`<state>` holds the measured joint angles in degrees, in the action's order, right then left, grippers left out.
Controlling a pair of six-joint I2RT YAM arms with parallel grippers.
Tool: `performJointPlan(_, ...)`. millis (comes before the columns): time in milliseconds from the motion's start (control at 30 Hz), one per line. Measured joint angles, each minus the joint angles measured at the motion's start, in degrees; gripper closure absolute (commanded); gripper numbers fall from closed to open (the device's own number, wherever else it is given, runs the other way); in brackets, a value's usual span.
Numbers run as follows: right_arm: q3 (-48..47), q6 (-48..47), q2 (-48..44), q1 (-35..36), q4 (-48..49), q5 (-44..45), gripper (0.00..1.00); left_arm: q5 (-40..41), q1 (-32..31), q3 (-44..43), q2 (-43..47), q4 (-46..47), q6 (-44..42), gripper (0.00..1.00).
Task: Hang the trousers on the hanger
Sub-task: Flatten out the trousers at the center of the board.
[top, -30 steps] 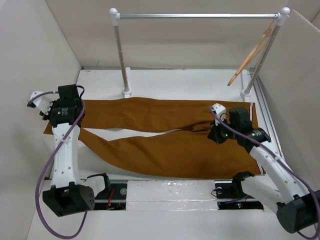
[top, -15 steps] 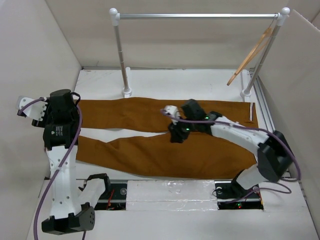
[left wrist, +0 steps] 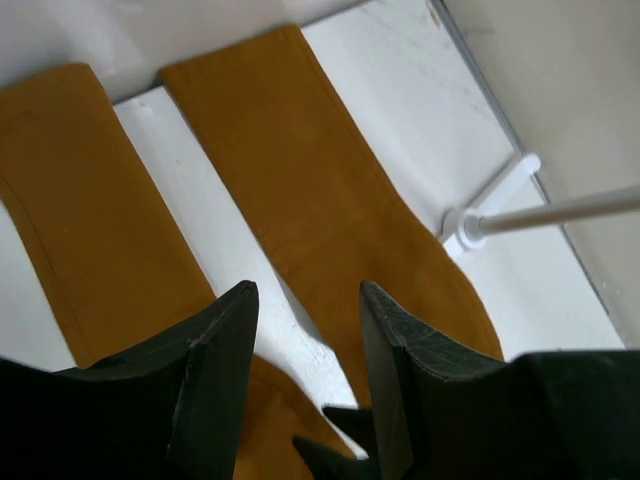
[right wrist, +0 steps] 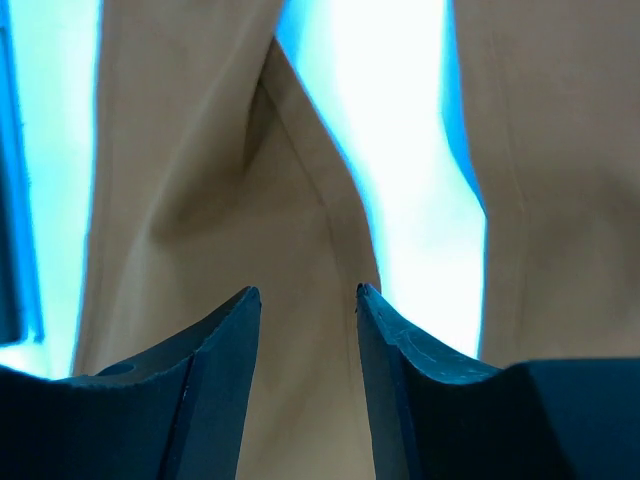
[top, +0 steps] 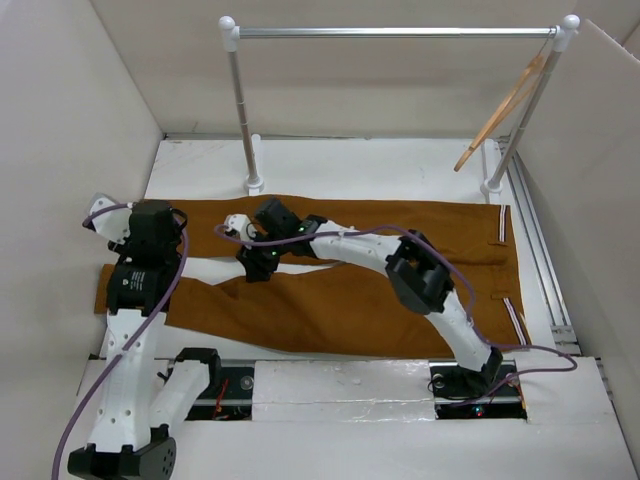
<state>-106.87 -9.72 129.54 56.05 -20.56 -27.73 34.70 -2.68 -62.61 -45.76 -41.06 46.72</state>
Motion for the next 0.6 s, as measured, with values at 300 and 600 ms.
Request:
performJointPlan(300, -7.39, 1.97, 9.68, -0.26, -1.73, 0.83, 0.59, -4.87, -1.75, 5.44, 3.28, 2.08, -1.7, 0.6)
performJointPlan(600, -3.54, 4.66, 8.46, -1.42, 1.81, -2.19, 1.0, -5.99, -2.16, 9.44, 3.63, 2.62, -2.38, 0.59)
